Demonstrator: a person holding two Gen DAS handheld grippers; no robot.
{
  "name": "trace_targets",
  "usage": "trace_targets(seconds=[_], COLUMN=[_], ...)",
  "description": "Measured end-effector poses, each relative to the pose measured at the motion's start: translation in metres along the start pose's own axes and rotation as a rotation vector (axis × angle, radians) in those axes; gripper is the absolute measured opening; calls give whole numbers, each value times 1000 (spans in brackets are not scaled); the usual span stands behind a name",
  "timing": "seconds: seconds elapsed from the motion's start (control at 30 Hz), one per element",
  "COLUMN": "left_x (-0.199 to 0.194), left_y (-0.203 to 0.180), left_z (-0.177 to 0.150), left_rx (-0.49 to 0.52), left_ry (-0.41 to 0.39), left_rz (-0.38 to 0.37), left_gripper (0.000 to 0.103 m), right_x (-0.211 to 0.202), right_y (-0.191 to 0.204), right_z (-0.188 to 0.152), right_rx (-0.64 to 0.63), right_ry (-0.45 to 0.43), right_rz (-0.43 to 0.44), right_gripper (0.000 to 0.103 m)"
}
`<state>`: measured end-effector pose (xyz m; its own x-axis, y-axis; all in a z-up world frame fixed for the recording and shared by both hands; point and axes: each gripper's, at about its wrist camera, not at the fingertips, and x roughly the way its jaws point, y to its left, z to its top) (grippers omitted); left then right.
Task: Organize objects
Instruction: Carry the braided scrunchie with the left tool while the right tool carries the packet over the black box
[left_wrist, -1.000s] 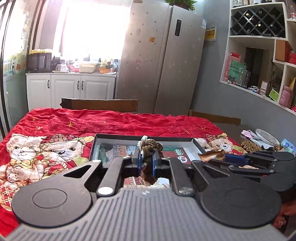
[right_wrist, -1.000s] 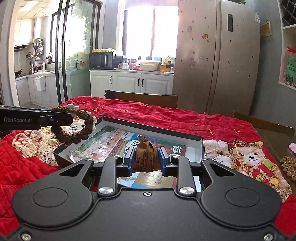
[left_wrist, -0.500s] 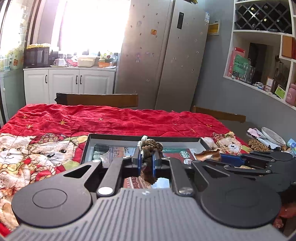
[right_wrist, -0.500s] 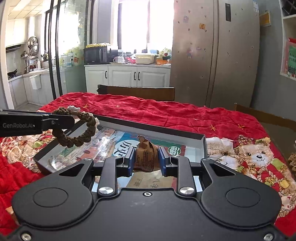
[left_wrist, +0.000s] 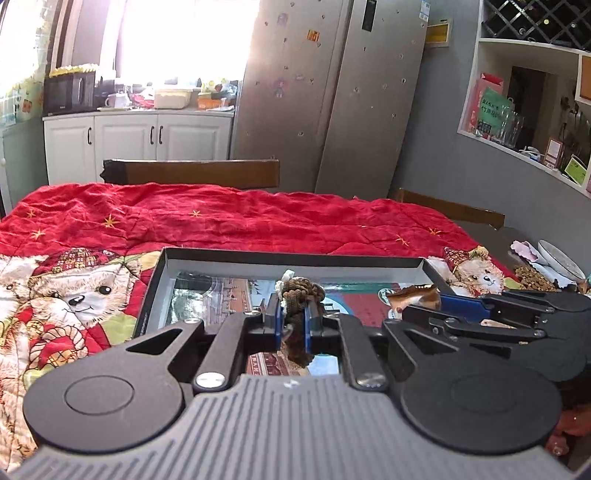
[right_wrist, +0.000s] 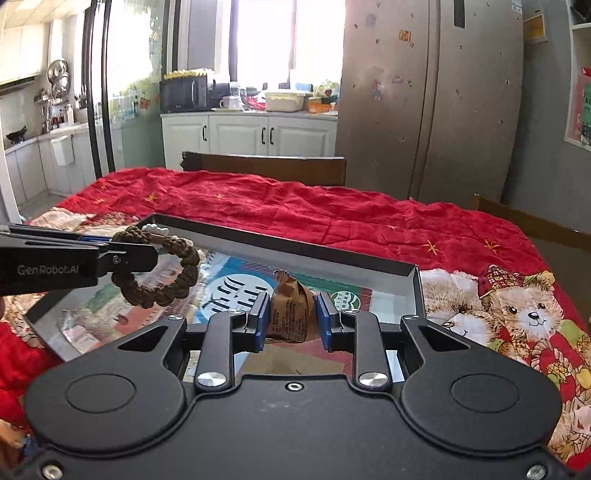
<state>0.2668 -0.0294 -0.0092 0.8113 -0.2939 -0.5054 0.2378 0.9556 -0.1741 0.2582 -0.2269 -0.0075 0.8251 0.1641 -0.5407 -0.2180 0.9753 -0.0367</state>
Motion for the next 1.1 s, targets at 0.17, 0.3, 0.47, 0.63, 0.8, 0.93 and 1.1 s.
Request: trace_targets(seconds=[0.17,0.3,0.47,0.63,0.8,0.93,1.1], left_x=[9,15,19,23,26,28,28], left_y=[4,5,7,9,11,11,12], left_z=[-3,-4,-7,-8,-10,-11,-12], left_rx=[-12,-11,-5,-4,-1,1,-1], left_ry=[23,39,62,82,99,107,114], left_rz=[-10,-5,2,17,26,28,28], left_gripper=[14,14,15,15,15,15,17], right_x=[14,22,30,33,35,36,36], right_y=[-5,-6,-6,-10,-11,-11,-10], right_z=[0,-2,-5,-7,-8,-9,-9], right_rx=[20,16,17,31,31,30,27], right_ry=[26,46,68,82,90,91,93], right_rz=[2,2,6,11,14,15,21], right_gripper=[26,26,26,26,26,26,27])
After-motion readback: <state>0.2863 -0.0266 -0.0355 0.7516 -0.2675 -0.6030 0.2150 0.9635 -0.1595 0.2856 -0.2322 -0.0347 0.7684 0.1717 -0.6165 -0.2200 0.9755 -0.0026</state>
